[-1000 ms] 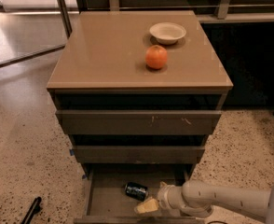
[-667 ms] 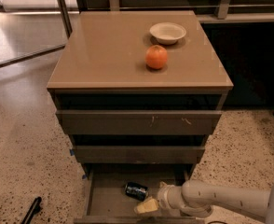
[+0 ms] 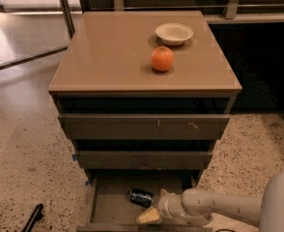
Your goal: Pick pepsi can from bottom drawer and place on counter
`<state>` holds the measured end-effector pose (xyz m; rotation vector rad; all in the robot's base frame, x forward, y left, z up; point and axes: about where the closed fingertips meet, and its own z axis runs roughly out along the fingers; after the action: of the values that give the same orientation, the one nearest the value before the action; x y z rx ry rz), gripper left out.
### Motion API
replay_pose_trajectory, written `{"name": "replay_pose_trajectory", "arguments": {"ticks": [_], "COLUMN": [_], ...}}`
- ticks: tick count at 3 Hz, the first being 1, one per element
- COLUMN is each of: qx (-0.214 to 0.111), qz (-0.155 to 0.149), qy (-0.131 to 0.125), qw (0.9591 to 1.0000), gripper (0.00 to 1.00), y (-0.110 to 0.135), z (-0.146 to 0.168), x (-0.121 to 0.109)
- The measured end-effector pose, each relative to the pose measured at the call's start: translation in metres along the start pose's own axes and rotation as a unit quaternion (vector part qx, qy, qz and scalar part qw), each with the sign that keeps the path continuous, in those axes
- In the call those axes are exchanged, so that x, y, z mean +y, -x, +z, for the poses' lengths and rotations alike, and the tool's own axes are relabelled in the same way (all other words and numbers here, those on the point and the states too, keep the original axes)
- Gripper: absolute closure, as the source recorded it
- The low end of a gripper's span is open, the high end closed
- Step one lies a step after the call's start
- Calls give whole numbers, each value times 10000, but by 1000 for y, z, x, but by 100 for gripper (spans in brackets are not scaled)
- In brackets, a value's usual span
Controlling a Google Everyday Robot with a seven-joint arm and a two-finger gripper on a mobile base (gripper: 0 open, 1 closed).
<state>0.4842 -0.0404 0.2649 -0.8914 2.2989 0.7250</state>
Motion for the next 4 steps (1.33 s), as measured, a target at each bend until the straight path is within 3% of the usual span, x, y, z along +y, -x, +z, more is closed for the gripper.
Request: {"name": "replay_pose_trajectory", "arguments": {"ticks": [2, 3, 4], "qx": [-2, 70, 70], "qz": [-233, -77, -78], "qy": [204, 197, 197], "qw": [9995, 9998, 9998], "gripper": [0, 0, 0], "y": [11, 8, 8], "z": [46, 84, 84], "x": [-20, -33, -33]}}
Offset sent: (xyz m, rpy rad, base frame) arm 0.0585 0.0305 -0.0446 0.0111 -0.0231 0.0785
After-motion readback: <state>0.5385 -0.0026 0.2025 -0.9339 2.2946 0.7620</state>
